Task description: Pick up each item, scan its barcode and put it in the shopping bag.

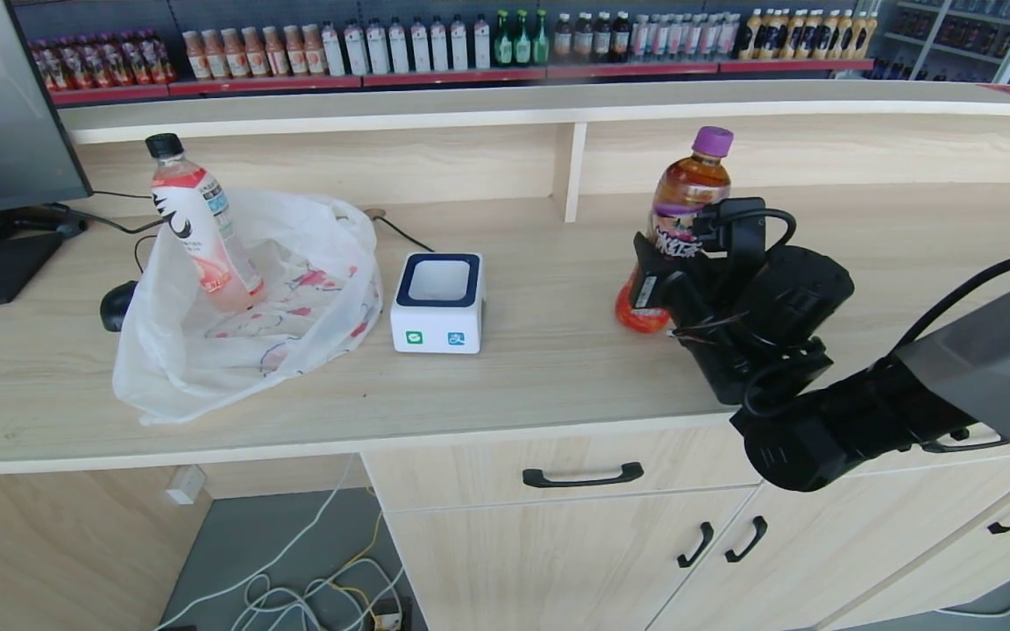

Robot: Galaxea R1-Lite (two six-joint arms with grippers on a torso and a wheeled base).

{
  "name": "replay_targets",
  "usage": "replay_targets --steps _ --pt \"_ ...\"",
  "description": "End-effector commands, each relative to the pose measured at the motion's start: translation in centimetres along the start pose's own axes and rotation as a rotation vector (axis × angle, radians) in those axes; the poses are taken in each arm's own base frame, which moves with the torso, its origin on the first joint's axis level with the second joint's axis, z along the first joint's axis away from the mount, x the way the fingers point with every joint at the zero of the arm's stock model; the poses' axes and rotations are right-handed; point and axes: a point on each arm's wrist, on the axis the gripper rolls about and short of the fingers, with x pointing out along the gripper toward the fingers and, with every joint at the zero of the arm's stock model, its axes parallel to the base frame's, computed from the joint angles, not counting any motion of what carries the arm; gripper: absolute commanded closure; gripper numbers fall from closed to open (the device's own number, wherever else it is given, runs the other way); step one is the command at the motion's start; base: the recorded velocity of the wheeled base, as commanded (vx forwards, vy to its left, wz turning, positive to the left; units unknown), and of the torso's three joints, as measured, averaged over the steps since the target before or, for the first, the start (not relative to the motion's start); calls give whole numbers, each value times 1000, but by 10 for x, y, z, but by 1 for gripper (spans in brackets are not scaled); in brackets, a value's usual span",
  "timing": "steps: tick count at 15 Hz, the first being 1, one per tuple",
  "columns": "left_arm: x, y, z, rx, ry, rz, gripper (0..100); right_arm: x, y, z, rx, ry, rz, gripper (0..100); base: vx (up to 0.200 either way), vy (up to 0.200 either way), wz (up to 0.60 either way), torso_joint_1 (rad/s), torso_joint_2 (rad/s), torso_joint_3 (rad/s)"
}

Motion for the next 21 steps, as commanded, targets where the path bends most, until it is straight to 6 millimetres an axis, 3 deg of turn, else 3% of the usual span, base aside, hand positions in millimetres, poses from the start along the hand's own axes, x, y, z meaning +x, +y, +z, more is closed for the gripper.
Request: replay_targets --steps 1,10,16,21 --pt "0 0 0 0 1 0 0 0 0 3 1 -9 0 100 0 0 0 0 0 0" --pt "0 0 0 0 1 0 0 1 -7 13 4 -33 -8 100 0 0 0 0 0 0" --pt "0 0 0 0 1 0 0 -3 -13 41 19 -91 -18 100 0 0 0 0 0 0" --pt "0 0 0 0 1 0 0 -37 -17 72 25 -95 -6 100 0 0 0 0 0 0"
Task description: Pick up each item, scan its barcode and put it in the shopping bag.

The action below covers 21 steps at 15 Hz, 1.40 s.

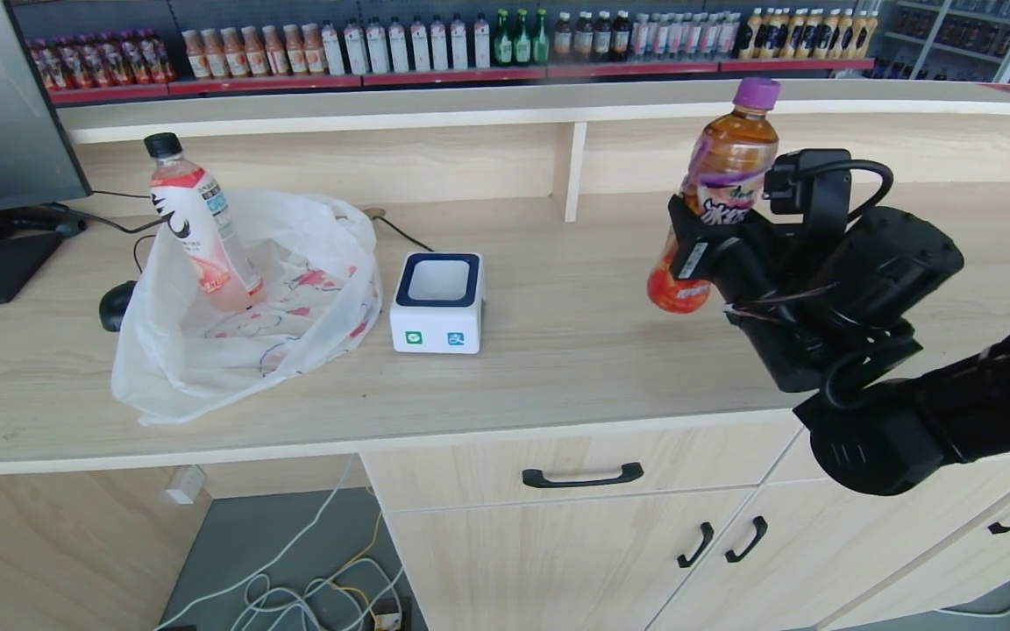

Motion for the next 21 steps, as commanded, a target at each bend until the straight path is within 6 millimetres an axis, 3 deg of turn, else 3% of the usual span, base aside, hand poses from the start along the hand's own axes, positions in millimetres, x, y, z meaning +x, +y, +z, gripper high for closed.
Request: replay_targets --steps 1,3,6,8,10,12,15,21 --pt "0 0 0 0 0 0 0 -31 -3 26 14 -5 24 100 0 0 0 0 0 0" --pt "0 0 0 0 0 0 0 -56 -2 31 23 7 52 100 0 0 0 0 0 0" --pt "0 0 0 0 1 0 0 -90 6 22 37 34 71 100 0 0 0 0 0 0" --pt "0 0 0 0 0 2 0 -131 16 24 45 111 132 100 0 0 0 0 0 0" --pt "0 0 0 0 1 2 0 -155 19 28 53 139 194 100 0 0 0 0 0 0" --pt "0 0 0 0 1 0 0 -166 21 37 75 132 196 100 0 0 0 0 0 0" --pt "0 0 0 0 1 2 0 -183 16 33 56 175 211 100 0 0 0 0 0 0" --pt "0 0 0 0 1 0 0 -190 13 25 8 213 222 100 0 0 0 0 0 0"
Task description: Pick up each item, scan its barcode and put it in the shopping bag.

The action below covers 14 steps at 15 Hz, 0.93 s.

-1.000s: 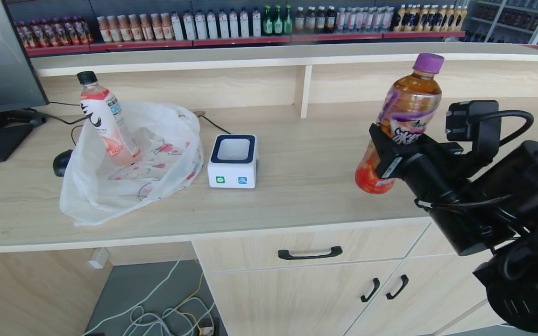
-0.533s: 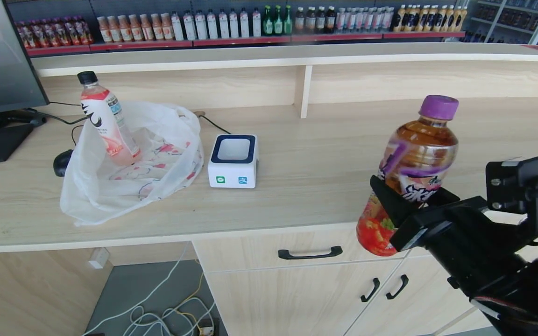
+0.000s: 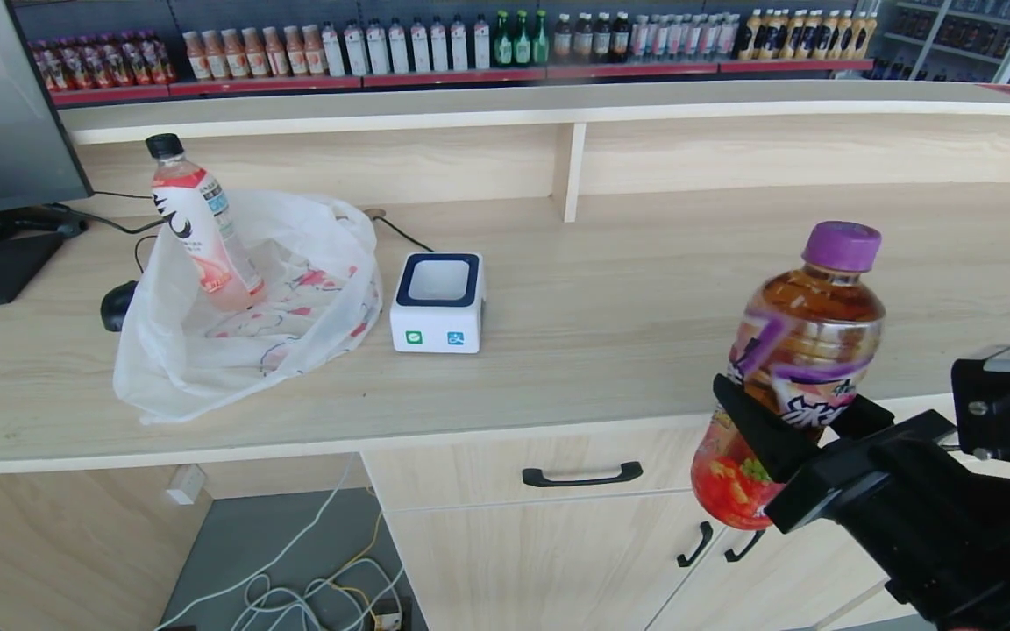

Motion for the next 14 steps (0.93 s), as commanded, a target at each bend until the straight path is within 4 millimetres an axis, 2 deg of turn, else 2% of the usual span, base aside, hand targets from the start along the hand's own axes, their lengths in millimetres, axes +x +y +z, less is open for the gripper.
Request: replay_targets --steps 1,4,8,11,14 --pt "0 0 0 0 1 0 0 -1 0 -2 -38 10 2 100 0 0 0 0 0 0" --pt "0 0 0 0 1 0 0 -6 4 7 -159 -31 28 100 0 0 0 0 0 0" --pt "0 0 0 0 1 0 0 -22 20 13 -393 -71 133 100 0 0 0 0 0 0" --pt "0 0 0 0 1 0 0 -35 43 18 -462 -122 259 100 0 0 0 0 0 0" --pt "0 0 0 0 0 0 0 -35 67 25 -487 -176 333 100 0 0 0 0 0 0"
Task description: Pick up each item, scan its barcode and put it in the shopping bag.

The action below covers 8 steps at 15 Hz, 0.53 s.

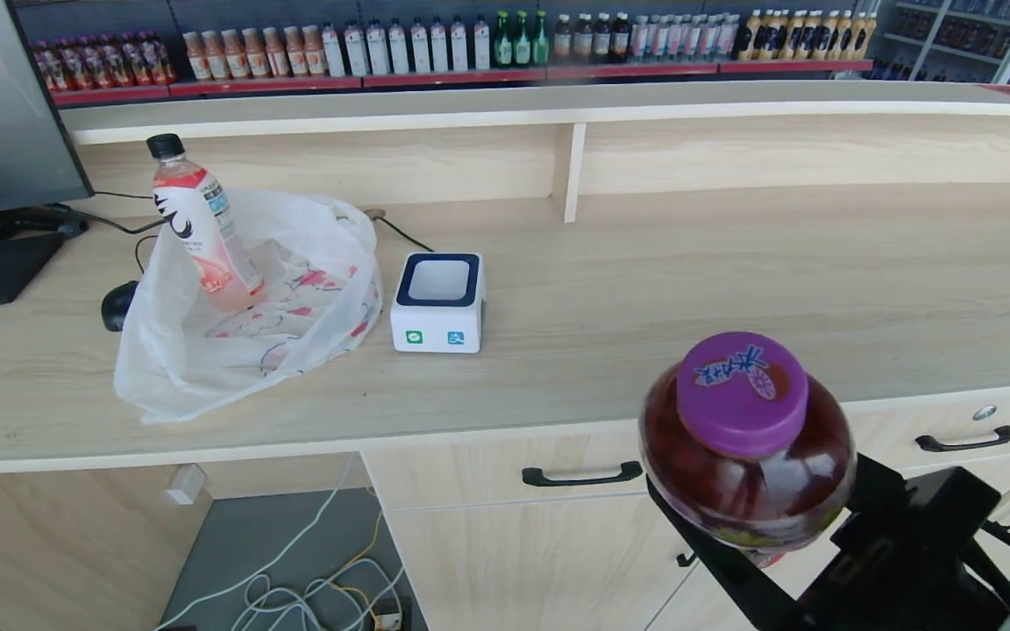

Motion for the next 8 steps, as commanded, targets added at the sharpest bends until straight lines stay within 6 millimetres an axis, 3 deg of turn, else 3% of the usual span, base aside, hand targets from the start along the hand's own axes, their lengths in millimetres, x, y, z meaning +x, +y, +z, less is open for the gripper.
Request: replay_targets --steps 1,4,8 --pt "0 0 0 0 0 0 0 5 16 9 6 -35 56 100 0 0 0 0 0 0" --pt "0 0 0 0 1 2 0 15 18 22 12 -72 33 100 0 0 0 0 0 0" --pt "0 0 0 0 1 0 0 7 29 21 -16 -77 94 100 0 0 0 0 0 0"
